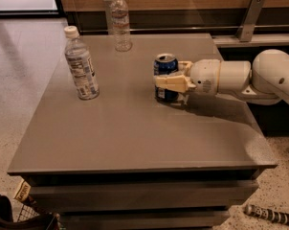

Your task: Place pepsi can upright

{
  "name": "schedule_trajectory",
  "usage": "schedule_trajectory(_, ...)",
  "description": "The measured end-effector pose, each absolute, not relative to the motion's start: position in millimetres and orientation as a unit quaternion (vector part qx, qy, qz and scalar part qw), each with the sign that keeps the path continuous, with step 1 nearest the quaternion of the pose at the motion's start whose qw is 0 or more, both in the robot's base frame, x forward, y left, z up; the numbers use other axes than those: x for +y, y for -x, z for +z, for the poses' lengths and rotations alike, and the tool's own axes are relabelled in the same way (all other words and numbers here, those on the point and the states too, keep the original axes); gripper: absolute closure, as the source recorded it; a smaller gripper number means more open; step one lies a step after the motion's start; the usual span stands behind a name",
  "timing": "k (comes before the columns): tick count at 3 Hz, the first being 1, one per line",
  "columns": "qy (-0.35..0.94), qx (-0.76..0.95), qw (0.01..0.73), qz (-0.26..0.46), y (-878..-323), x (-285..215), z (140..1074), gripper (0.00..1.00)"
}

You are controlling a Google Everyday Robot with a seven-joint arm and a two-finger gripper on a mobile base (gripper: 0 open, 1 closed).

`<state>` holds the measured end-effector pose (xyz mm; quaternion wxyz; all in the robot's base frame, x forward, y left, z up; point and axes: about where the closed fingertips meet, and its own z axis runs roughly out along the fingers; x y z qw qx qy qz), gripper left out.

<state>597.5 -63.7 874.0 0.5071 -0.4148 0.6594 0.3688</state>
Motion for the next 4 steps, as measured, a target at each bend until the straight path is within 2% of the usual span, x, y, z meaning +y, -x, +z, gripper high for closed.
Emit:
schedule_trajectory(2,0.401,0.658,0.51,0.383,-594.7,-68.7,859.0,1.0)
schedule_trajectory(3,0.402,0.657,0.51,0.384,-594.5,-66.8,859.1,0.87)
schedule_trajectory(4,0.402,0.657,0.51,0.384,-594.5,-66.6,859.5,0.57)
